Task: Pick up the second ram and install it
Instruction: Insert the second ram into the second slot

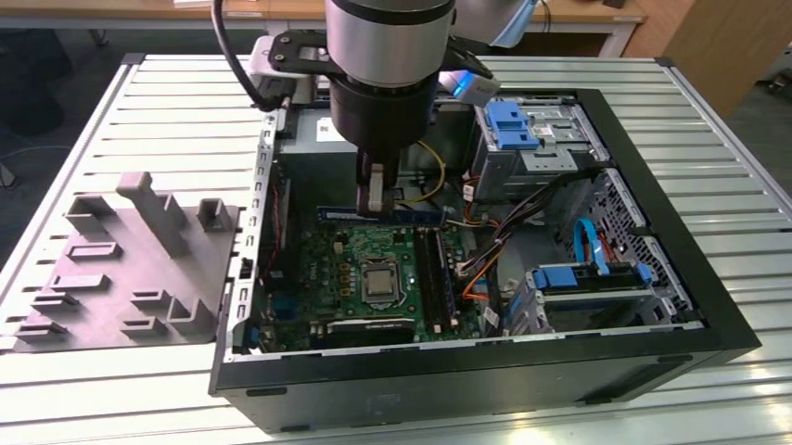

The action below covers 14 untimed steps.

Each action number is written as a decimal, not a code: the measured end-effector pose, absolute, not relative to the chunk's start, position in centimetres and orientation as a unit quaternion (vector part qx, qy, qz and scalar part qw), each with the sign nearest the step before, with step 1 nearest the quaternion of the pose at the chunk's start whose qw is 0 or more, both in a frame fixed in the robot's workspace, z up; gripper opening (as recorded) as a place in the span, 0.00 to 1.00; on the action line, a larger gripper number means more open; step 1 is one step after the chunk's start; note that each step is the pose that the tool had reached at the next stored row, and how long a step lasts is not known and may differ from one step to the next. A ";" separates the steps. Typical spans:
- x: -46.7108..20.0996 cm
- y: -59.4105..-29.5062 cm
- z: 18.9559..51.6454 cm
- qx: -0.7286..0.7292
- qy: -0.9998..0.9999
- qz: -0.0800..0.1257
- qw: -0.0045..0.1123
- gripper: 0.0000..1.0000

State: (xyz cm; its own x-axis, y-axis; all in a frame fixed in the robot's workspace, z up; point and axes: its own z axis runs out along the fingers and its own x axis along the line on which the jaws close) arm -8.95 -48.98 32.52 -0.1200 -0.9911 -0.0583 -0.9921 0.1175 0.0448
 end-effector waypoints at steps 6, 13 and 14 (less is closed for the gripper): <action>-8.9 -49.0 32.5 -0.626 0.779 0.036 0.009 0.11; -8.9 -49.0 32.5 -0.582 0.812 0.035 0.011 0.11; -8.9 -49.0 32.5 -0.576 0.816 0.035 0.011 0.11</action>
State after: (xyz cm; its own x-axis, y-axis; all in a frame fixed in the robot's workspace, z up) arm -8.95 -48.98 32.45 -0.3353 -0.9403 -0.0583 -0.9418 0.3331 0.0448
